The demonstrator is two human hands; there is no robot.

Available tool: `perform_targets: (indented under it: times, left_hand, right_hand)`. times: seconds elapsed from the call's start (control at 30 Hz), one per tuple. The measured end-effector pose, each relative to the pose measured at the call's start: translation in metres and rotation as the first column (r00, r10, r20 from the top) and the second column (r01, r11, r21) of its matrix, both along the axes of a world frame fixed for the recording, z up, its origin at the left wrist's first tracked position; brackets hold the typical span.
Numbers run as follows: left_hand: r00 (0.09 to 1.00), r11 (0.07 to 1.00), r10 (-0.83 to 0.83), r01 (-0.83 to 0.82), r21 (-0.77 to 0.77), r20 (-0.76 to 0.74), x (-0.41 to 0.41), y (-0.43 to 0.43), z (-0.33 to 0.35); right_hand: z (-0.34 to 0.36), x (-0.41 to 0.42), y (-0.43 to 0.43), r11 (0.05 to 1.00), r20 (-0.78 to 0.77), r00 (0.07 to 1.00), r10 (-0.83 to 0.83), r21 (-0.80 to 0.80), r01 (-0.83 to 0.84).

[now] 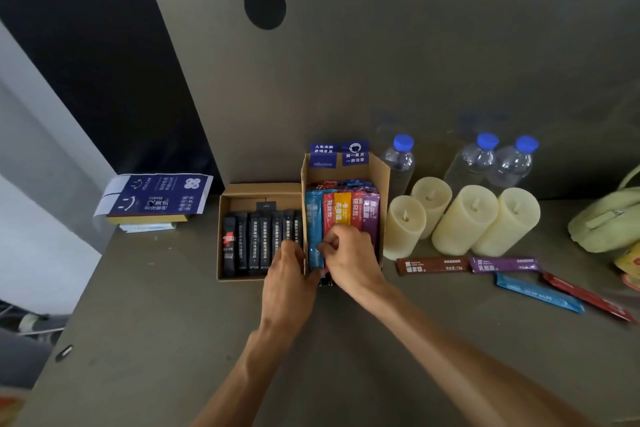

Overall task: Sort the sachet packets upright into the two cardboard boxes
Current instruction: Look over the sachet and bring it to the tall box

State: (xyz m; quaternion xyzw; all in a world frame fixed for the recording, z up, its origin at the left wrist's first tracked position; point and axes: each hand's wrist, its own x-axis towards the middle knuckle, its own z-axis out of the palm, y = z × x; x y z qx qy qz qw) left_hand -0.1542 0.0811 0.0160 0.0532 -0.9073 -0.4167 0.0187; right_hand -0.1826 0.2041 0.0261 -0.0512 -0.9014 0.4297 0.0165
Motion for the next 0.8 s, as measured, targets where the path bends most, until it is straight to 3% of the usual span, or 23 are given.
perform_targets:
  times: [0.57, 0.67, 0.8]
  left_hand:
    - [0.999, 0.998, 0.036, -0.035, -0.047, 0.023, 0.007, 0.000, 0.004]
    - [0.999, 0.997, 0.046, -0.047, -0.054, -0.020, 0.019, -0.001, 0.008]
    - [0.989, 0.995, -0.068, 0.057, -0.086, -0.132, 0.036, 0.014, 0.010]
  right_hand:
    - [0.005, -0.008, 0.001, 0.999, -0.095, 0.995, -0.017, 0.043, 0.021]
    - [0.005, 0.003, 0.010, 1.000, -0.102, 0.995, 0.002, 0.017, 0.000]
    - [0.008, 0.029, 0.037, 0.998, -0.093, 0.995, 0.031, -0.044, -0.035]
